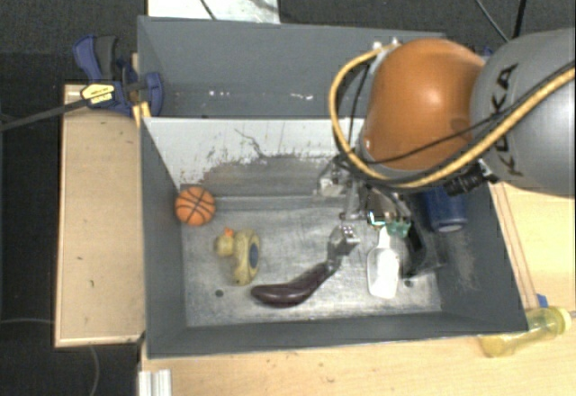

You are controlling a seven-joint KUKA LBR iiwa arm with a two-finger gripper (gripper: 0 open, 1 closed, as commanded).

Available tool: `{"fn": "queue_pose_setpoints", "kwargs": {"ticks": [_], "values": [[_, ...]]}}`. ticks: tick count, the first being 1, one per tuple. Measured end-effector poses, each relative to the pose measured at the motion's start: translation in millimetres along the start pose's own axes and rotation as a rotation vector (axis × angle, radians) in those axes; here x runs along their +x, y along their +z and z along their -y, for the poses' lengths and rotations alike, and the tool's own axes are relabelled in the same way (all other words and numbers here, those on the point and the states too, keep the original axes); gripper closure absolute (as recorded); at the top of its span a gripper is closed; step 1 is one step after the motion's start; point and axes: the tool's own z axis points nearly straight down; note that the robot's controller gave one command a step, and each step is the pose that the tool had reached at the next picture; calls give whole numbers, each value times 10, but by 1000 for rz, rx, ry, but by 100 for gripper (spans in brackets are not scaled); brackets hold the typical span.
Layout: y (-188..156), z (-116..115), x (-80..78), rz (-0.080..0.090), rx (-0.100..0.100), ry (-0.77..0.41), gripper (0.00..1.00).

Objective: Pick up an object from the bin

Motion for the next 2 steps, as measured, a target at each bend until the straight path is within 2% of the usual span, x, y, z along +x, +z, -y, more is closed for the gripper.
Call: {"fn": "queue_pose_setpoints", "kwargs": {"ticks": [1,2], "values": [[-38,5,-16,8,-1,2,0],[320,-80,-48,12,0,-86,0]]}}
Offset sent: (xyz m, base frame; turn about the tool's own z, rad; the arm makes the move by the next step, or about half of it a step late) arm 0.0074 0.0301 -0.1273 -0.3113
